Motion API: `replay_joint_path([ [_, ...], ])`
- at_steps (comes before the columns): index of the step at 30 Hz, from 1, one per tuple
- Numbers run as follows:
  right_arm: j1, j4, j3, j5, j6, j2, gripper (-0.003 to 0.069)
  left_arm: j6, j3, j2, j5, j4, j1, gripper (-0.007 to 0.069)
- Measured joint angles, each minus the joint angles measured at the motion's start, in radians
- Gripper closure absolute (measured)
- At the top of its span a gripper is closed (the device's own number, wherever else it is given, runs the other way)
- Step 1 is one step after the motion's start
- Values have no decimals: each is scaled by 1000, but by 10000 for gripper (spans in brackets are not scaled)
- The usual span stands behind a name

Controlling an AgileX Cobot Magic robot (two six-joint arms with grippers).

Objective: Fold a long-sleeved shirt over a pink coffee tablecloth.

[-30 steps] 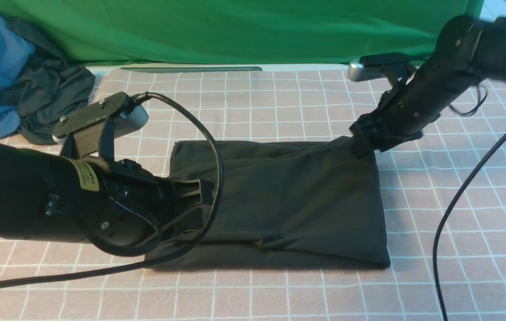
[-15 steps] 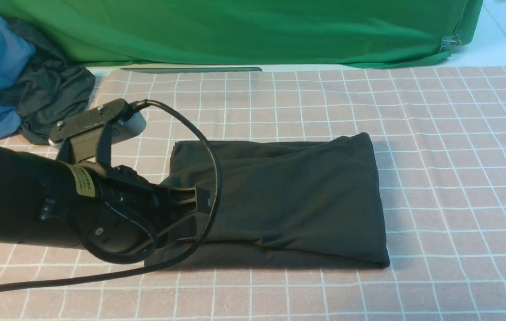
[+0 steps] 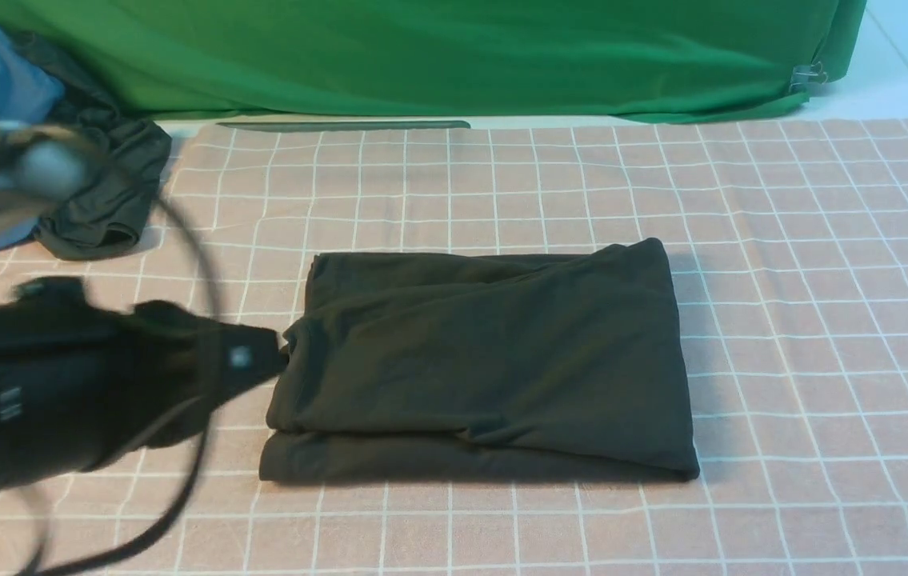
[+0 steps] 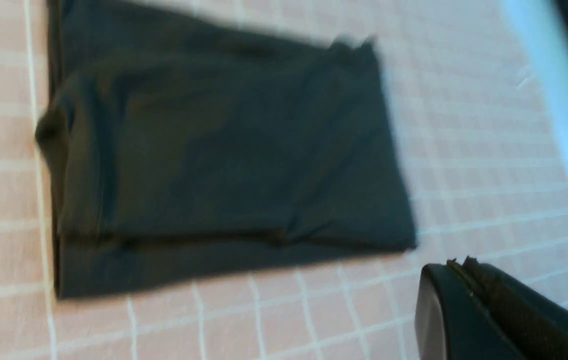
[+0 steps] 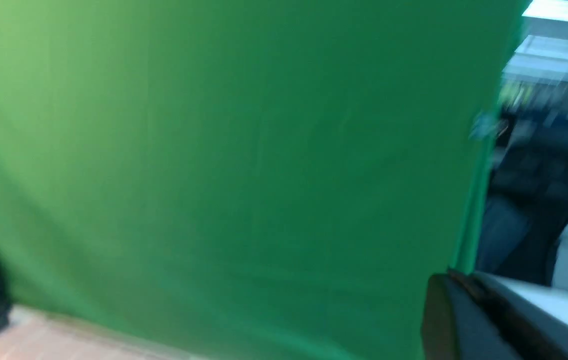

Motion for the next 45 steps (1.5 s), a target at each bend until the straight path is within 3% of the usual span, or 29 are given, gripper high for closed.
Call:
replay_joint_path([
  [8,0,-3,217,-205,-28,-210,604,-51,151,-267,-84,123,0,610],
  [14,0,-3,225,-217,-29,-219,542,-53,222,-373,-156,168,0,610],
  [23,0,-3,225,-217,-28,-219,490,-54,227,-380,-149,170,0,610],
  [45,0,-3,225,-217,-28,-219,446,-54,228,-380,-100,171,0,610],
])
